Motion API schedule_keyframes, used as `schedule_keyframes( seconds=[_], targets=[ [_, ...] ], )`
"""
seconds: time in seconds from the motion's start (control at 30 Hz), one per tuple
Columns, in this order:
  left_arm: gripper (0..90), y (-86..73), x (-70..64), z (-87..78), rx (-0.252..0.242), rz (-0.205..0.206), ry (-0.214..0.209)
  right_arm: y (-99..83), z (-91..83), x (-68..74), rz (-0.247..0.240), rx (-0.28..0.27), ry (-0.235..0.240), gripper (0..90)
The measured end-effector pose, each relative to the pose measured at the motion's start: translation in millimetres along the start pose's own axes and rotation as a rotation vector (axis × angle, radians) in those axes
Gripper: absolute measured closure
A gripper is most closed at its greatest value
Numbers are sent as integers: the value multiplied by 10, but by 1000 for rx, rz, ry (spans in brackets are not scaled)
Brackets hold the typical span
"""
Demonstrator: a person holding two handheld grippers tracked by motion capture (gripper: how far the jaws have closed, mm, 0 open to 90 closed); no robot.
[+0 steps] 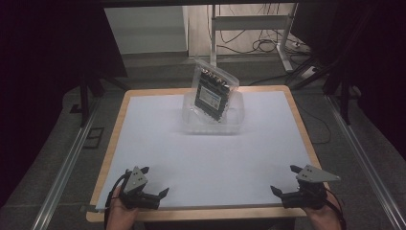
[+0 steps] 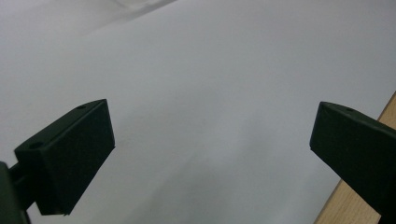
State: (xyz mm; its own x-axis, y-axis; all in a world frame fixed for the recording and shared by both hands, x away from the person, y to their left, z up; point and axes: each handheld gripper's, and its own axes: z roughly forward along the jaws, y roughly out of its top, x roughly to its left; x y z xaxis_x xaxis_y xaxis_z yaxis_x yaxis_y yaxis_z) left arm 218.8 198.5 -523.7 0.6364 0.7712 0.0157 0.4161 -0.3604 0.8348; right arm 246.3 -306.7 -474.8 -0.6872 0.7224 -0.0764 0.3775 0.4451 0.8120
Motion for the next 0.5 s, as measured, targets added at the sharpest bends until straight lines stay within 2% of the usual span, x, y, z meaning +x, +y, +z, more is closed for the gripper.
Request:
schedule_keyframes(
  seconds=[0.13, 0.5],
  targets=[
    [0, -4, -4, 10, 5, 7, -3, -89, 6, 4, 9, 29, 13, 8],
    [0, -11, -11, 30, 18, 19, -8, -245, 73, -21, 28, 131, 4, 5]
  ],
)
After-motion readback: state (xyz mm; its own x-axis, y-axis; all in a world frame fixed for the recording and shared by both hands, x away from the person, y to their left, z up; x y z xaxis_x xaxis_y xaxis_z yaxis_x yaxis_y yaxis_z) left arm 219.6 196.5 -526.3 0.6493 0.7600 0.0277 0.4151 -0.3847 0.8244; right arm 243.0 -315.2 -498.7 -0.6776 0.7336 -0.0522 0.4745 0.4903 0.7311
